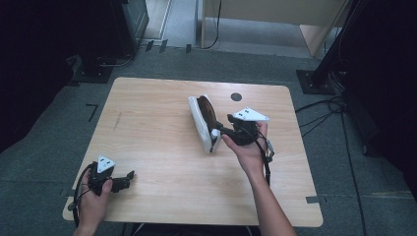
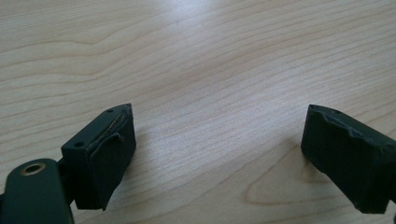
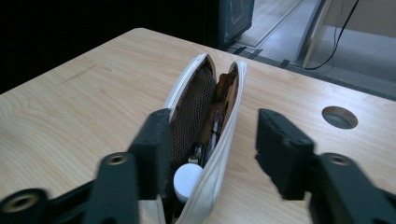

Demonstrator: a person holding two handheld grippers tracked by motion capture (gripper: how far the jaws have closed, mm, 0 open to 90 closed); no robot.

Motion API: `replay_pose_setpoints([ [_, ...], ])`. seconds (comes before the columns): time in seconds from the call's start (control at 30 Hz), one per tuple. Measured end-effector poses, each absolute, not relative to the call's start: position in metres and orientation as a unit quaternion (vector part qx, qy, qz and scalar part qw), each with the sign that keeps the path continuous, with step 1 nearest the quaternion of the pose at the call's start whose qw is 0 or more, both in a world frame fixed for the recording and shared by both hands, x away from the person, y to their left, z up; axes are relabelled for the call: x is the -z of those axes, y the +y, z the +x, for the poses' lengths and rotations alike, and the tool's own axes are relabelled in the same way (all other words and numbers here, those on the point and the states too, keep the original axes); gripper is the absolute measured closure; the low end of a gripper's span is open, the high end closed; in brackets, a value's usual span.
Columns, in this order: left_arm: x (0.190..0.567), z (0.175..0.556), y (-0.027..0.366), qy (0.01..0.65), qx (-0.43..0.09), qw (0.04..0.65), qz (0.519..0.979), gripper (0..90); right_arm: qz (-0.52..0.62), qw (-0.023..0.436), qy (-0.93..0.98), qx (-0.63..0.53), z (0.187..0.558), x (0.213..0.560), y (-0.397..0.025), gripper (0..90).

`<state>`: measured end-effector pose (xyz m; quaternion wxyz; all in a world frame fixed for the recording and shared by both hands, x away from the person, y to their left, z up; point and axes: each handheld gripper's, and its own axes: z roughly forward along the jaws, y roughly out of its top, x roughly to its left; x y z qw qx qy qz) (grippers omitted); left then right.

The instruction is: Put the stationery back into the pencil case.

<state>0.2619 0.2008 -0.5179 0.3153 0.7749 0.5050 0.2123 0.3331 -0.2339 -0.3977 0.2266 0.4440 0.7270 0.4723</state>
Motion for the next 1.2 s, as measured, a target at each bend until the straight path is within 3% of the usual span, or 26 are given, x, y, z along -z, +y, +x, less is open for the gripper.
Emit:
replay_pose_setpoints([
  [0.3, 0.518, 0.262, 0.201, 0.504, -0.213, 0.315, 0.776, 10.4, 0.466, 0.245, 0.722, -0.449, 0.321, 0.398, -0.245, 0.0],
  [1.2, 0.518, 0.262, 0.201, 0.505, -0.212, 0.315, 0.775, 10.4, 0.523, 0.246, 0.702, -0.416, 0.282, 0.438, -0.313, 0.0],
])
